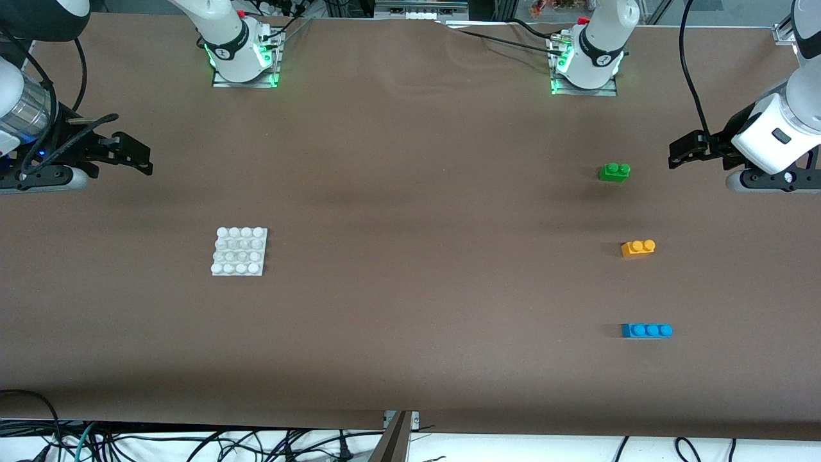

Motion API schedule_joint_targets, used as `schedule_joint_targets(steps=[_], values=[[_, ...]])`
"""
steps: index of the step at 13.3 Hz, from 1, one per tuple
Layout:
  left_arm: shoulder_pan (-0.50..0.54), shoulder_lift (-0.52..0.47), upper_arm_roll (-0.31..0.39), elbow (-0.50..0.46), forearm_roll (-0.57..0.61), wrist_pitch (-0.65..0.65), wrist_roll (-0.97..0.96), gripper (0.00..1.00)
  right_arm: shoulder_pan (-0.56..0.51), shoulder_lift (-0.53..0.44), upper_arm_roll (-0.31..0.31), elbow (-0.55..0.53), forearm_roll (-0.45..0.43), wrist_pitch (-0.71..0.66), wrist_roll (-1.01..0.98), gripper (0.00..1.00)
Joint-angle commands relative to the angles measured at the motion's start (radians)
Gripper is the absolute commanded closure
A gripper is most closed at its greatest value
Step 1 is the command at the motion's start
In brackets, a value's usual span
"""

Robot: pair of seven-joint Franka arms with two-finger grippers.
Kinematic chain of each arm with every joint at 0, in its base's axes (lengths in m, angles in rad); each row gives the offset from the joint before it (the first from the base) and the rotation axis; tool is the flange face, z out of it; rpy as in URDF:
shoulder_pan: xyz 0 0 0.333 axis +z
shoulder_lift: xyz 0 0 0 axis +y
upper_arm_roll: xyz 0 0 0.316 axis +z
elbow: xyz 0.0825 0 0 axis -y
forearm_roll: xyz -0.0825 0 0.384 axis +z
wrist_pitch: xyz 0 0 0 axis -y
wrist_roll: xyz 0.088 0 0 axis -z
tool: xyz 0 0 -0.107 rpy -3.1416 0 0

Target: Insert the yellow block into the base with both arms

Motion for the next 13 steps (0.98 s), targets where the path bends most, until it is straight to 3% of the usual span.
schedule_joint_targets(steps=[1, 13], values=[[0.007, -0.003, -0.005, 0.003, -0.002, -0.011, 0.021, 0.00, -0.016, -0.010, 0.019, -0.003, -0.019, -0.028, -0.001, 0.01], [0.007, -0.003, -0.006, 0.004, -0.002, -0.011, 0.020, 0.00, -0.019, 0.008, 0.013, 0.006, -0.019, -0.016, -0.018, 0.01]])
